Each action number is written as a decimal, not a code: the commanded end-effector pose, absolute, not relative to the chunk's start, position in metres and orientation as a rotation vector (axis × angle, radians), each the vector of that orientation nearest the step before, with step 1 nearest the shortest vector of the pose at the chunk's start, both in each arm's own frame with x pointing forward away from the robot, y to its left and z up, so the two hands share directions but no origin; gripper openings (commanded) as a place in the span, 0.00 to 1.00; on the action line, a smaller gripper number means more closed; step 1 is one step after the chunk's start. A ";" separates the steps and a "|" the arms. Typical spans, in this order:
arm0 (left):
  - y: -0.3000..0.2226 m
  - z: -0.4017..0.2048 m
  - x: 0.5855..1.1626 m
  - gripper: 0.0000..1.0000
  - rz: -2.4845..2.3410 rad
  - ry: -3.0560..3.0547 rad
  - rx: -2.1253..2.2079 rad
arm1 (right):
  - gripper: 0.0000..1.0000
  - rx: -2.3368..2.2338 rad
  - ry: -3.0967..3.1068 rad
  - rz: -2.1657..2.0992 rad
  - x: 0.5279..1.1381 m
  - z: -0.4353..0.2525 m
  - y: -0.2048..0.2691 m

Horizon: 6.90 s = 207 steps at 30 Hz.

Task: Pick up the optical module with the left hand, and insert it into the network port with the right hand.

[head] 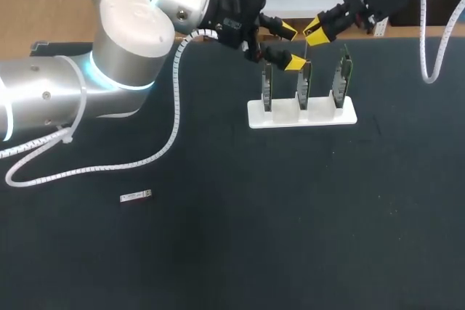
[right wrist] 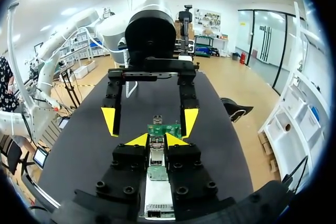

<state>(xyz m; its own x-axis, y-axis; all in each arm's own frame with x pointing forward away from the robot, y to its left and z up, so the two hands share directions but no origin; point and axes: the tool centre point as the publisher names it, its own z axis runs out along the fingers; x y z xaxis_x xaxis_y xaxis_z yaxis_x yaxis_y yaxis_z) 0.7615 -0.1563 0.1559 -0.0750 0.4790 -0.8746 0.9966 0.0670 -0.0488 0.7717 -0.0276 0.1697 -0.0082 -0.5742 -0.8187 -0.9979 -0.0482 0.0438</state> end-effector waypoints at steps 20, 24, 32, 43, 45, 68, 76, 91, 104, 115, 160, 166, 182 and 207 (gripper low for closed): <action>-0.157 0.156 0.763 1.00 -0.936 1.650 1.499 | 0.00 -1.660 1.640 0.909 0.769 0.169 -0.029; -0.157 0.156 0.763 1.00 -0.936 1.650 1.499 | 0.00 -1.660 1.638 0.909 0.769 0.170 -0.028; -0.157 0.156 0.763 1.00 -0.936 1.650 1.499 | 0.00 -1.663 1.621 0.907 0.769 0.174 -0.027; -0.157 0.156 0.763 1.00 -0.936 1.650 1.499 | 0.00 -1.670 1.633 0.883 0.769 0.173 -0.028; -0.157 0.156 0.763 1.00 -0.936 1.650 1.499 | 0.00 -1.665 1.637 0.884 0.769 0.171 -0.028; -0.157 0.156 0.763 1.00 -0.936 1.650 1.499 | 0.00 -1.668 1.629 0.863 0.769 0.173 -0.028; -0.157 0.156 0.763 1.00 -0.936 1.650 1.499 | 0.00 -1.671 1.635 0.853 0.769 0.173 -0.030; -0.157 0.156 0.763 1.00 -0.936 1.650 1.499 | 0.00 -1.669 1.647 0.868 0.770 0.166 -0.026; -0.157 0.156 0.763 1.00 -0.936 1.650 1.499 | 0.53 -1.652 1.671 0.874 0.767 0.159 -0.027; -0.157 0.156 0.763 1.00 -0.936 1.650 1.499 | 1.00 -1.637 1.660 0.879 0.765 0.167 -0.036; -0.157 0.156 0.763 1.00 -0.936 1.650 1.499 | 0.00 -1.663 1.527 0.945 0.780 0.184 -0.023; -0.157 0.156 0.763 1.00 -0.936 1.650 1.499 | 0.00 -1.666 1.545 0.957 0.778 0.178 -0.023; -0.157 0.156 0.763 1.00 -0.936 1.650 1.499 | 0.00 -1.678 1.588 0.969 0.775 0.166 -0.022; -0.157 0.156 0.763 1.00 -0.936 1.650 1.499 | 0.00 -1.676 1.604 0.990 0.770 0.153 -0.027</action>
<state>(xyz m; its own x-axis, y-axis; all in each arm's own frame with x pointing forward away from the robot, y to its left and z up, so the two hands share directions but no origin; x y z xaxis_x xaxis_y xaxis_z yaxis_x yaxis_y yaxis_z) 0.7615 -0.1563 0.1559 -0.0749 0.4790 -0.8746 0.9966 0.0669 -0.0487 0.7706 -0.0266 0.1548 -0.0140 -0.5420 -0.8402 -0.9946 -0.0791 0.0676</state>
